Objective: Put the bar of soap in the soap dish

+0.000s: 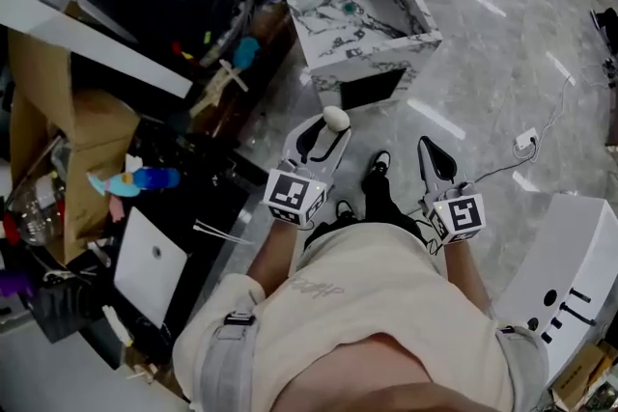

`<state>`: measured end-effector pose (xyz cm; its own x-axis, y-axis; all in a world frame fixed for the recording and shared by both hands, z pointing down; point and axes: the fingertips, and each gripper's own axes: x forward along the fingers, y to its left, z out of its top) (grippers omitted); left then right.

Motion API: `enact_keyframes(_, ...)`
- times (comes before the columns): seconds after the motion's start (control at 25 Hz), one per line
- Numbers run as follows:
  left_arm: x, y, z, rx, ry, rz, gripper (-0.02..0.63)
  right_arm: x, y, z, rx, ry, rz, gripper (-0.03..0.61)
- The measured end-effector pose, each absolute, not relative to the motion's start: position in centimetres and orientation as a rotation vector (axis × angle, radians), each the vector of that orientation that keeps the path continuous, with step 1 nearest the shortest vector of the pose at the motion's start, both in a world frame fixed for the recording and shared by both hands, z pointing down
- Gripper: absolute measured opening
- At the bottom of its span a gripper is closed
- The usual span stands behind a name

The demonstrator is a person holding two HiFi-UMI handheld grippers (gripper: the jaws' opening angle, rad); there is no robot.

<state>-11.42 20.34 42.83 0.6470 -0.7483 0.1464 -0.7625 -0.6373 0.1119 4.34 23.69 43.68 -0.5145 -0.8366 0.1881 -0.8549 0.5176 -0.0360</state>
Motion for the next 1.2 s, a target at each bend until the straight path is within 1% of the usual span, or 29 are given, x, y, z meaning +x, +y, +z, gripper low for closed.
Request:
enact_keyframes(0.2,-11.3,14.6,41.5,2.737,-1.289,0.210,0.196,4.9,17.1,43.1,1.462,-2.680,0.178,0.002)
enact_keyframes(0.4,-10.5,9.0,39.7,2.697,-1.306,0.070,0.196,6.0,11.4,43.7,1.445,-2.703,0.162,0.002)
enact_keyframes(0.52,-9.6,6.5,39.2,2.679,-1.331,0.056,0.196,6.8,8.5,44.5,1.414,-2.721,0.191,0.002)
enact_keyframes(0.68,-8.7,4.3,38.1,2.669,-1.353,0.066,0.196,7.8,4.3,45.0,1.392,-2.743,0.246,0.002)
enact_keyframes(0.96,-8.9,1.3,38.4,2.591,-1.482,0.131,0.196,6.8,-0.2,45.5,1.243,-2.825,0.234,0.002)
enact_keyframes(1.2,-8.8,0.6,38.9,2.587,-1.454,0.208,0.195,7.0,-1.1,47.3,1.227,-2.829,0.397,0.002)
